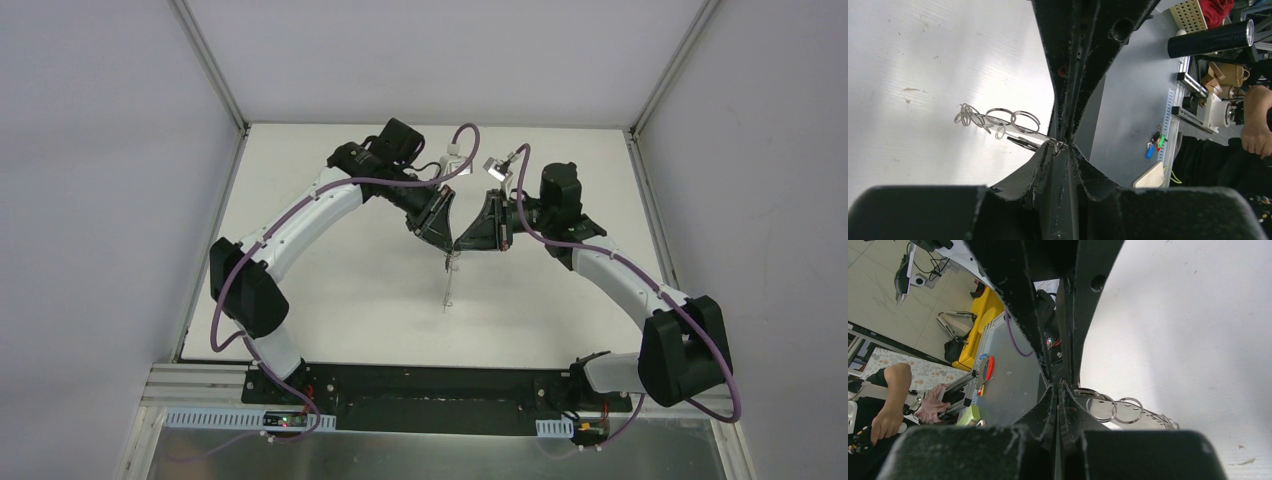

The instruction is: Put the keys on the keyring

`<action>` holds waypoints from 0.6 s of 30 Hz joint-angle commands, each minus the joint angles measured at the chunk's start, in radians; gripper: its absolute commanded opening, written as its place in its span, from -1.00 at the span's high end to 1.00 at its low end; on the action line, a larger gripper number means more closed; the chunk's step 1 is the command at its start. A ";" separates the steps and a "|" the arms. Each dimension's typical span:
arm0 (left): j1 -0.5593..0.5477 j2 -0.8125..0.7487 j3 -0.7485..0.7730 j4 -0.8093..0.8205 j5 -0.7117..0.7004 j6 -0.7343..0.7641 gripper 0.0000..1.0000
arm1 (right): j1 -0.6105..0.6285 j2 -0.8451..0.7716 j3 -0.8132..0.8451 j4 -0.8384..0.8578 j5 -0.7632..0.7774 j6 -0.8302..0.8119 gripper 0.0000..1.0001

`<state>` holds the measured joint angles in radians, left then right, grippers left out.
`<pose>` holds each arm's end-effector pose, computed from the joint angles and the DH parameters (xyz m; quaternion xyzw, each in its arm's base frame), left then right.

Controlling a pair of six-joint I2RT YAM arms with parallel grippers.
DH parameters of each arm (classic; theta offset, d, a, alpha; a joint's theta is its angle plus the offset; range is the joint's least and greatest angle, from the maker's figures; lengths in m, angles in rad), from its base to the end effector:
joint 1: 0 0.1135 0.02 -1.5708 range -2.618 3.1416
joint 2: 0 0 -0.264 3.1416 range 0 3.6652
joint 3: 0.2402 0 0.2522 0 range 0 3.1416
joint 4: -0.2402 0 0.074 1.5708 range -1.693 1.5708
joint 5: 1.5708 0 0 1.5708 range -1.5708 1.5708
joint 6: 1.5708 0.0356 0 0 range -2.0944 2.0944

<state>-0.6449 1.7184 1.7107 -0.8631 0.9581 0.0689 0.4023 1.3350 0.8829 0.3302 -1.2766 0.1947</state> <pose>0.2743 -0.2427 0.3605 0.4393 0.7259 -0.5016 0.1688 0.2522 0.1443 0.3069 -0.4551 0.5573 0.5830 0.3775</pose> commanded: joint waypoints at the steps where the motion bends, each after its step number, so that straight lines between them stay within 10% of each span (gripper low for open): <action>1: 0.011 -0.094 -0.024 0.052 0.006 0.086 0.61 | -0.011 -0.025 0.049 0.038 -0.004 0.027 1.00; 18: 0.001 -0.216 -0.169 0.181 -0.158 0.258 0.41 | -0.034 -0.008 0.036 0.125 0.009 0.130 1.00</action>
<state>-0.6403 1.5608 1.5612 -0.7525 0.8631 0.2573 0.3767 1.3350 0.8825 0.3832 -1.2606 0.2867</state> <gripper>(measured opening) 0.293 0.006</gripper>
